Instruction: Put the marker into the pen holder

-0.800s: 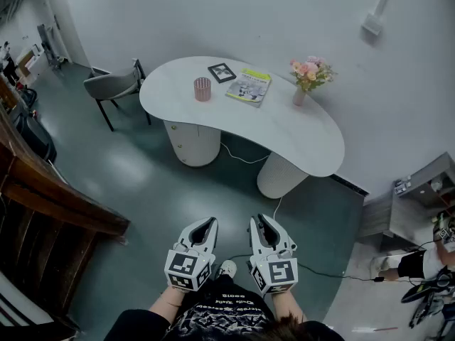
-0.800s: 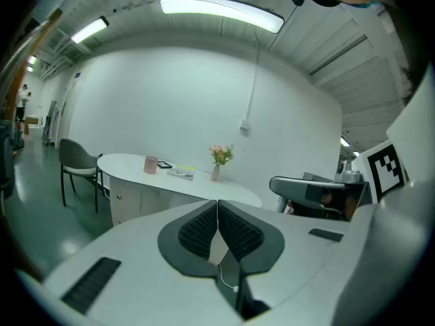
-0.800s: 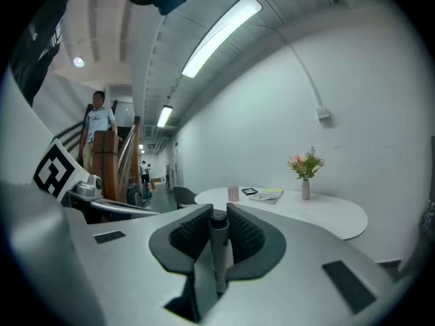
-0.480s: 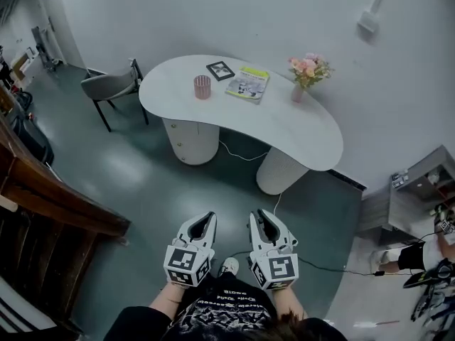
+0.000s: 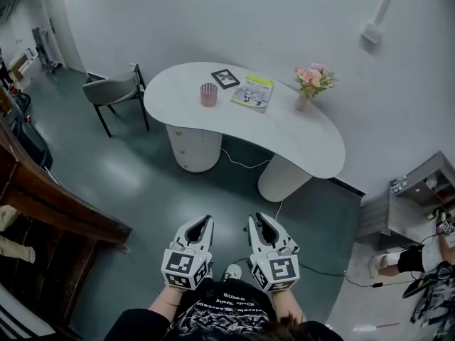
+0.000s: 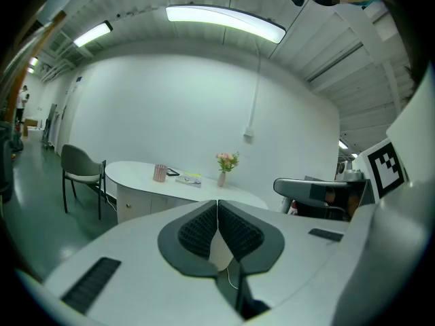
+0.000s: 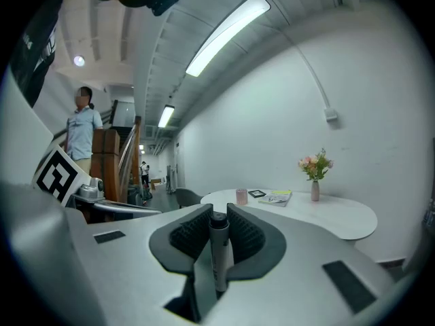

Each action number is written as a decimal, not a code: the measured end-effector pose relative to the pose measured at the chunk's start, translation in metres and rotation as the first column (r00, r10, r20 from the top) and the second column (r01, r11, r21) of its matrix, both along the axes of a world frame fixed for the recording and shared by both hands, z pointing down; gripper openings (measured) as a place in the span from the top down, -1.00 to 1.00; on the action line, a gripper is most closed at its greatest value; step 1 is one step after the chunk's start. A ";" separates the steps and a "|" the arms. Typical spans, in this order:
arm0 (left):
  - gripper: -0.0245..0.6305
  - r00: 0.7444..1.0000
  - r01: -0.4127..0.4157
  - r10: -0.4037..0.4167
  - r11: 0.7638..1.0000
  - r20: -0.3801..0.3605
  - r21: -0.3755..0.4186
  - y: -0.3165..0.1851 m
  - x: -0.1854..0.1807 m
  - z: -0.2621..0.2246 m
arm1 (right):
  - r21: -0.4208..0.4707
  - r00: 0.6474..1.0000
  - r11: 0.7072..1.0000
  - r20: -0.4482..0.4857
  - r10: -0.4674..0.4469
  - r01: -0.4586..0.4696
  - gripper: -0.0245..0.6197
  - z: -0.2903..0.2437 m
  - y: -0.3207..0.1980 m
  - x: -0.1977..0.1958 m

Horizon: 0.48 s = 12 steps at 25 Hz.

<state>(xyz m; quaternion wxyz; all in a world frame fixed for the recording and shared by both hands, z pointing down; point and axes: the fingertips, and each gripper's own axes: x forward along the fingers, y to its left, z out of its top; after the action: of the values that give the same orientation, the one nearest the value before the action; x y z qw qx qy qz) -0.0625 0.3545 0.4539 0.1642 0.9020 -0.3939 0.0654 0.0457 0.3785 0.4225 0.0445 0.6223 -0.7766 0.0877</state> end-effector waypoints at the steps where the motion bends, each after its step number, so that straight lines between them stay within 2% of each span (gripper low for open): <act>1: 0.85 1.000 -0.004 0.004 1.000 -0.001 0.000 -0.003 -0.004 0.001 | 0.004 1.000 1.000 -0.010 0.005 -0.005 0.66 -0.001 -0.003 -0.004; 4: 0.85 1.000 -0.015 0.015 1.000 -0.002 0.002 -0.008 -0.015 0.005 | 0.019 0.999 1.000 -0.025 0.023 -0.023 0.66 -0.001 -0.011 -0.013; 8: 0.85 1.000 -0.015 0.015 1.000 0.009 -0.003 -0.017 -0.028 0.007 | 0.033 0.998 0.998 0.012 0.056 -0.056 0.66 -0.008 -0.022 -0.019; 12: 0.85 1.000 -0.003 0.003 1.000 0.010 -0.002 -0.021 -0.038 0.009 | 0.036 0.999 0.998 0.016 0.050 -0.051 0.66 -0.008 -0.026 -0.025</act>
<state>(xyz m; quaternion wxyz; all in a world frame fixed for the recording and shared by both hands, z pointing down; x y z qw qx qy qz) -0.1003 0.3331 0.4627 0.1633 0.9021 -0.3931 0.0705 0.0209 0.3524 0.4149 0.0252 0.6416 -0.7625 0.0795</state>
